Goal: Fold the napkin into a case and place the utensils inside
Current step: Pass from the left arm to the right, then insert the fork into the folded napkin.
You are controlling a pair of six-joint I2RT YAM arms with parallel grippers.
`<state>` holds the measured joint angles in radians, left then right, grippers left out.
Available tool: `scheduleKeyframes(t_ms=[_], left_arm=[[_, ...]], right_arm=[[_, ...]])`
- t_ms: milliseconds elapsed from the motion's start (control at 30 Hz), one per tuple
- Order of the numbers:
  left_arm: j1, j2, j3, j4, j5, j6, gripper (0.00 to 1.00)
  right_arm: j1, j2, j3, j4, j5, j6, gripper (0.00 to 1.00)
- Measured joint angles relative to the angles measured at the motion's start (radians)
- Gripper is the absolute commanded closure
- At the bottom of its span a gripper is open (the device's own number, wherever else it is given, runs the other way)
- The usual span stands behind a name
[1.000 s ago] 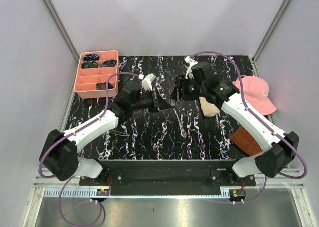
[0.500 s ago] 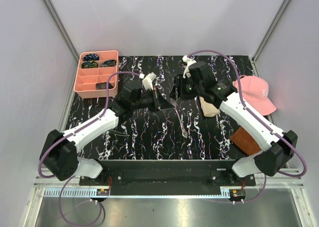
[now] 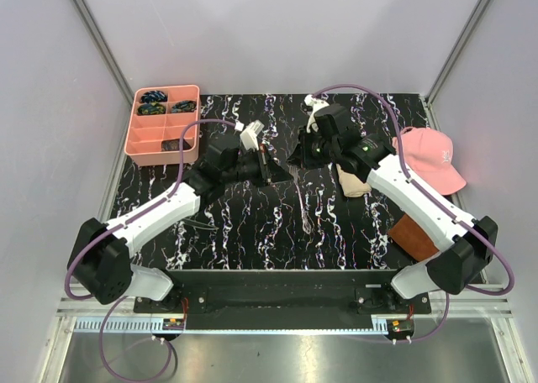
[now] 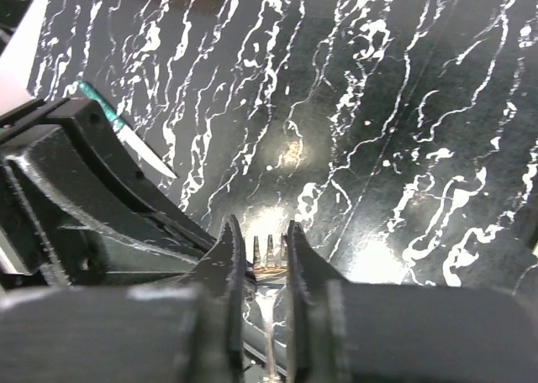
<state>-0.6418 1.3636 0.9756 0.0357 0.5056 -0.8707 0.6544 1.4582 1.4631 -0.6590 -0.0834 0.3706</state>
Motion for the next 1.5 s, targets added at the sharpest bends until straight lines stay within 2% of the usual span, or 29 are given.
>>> scheduleKeyframes(t_ms=[67,100,200,333,467,567,667,767,1067,1167,1367,1500], left_arm=[[0.0,0.0,0.0,0.0,-0.006,-0.001,0.77],[0.0,0.0,0.0,0.0,-0.009,-0.003,0.65],[0.003,0.0,0.002,0.0,-0.023,-0.018,0.55],[0.011,-0.009,-0.018,0.017,-0.097,-0.054,0.54],[0.014,-0.032,-0.135,0.142,-0.184,-0.13,0.61],[-0.012,0.067,-0.144,0.25,-0.185,-0.188,0.63],[-0.068,0.252,-0.069,0.356,-0.167,-0.229,0.64],[-0.12,0.414,0.015,0.427,-0.139,-0.259,0.66],[-0.183,0.729,0.29,0.503,-0.116,-0.295,0.69],[-0.196,0.818,0.391,0.505,-0.117,-0.306,0.76],[-0.21,0.944,0.541,0.463,-0.13,-0.309,0.8],[-0.212,0.988,0.582,0.436,-0.136,-0.309,0.83]], right_arm=[[0.0,0.0,0.0,-0.003,0.015,-0.004,1.0],[0.0,0.0,0.0,-0.003,0.021,-0.005,1.0],[0.003,0.0,0.0,-0.002,0.066,-0.025,1.0],[-0.008,0.0,0.0,0.0,0.189,-0.101,1.0],[-0.106,0.004,-0.001,0.022,0.279,-0.201,1.0],[-0.23,0.04,0.001,0.093,0.336,-0.293,1.0],[-0.324,0.133,0.046,0.147,0.363,-0.365,1.0],[-0.394,0.279,0.162,0.193,0.361,-0.427,1.0],[-0.483,0.536,0.421,0.28,0.285,-0.532,1.0],[-0.503,0.598,0.473,0.296,0.245,-0.535,1.0],[-0.51,0.693,0.52,0.303,0.175,-0.53,1.0],[-0.509,0.729,0.526,0.303,0.138,-0.519,1.0]])
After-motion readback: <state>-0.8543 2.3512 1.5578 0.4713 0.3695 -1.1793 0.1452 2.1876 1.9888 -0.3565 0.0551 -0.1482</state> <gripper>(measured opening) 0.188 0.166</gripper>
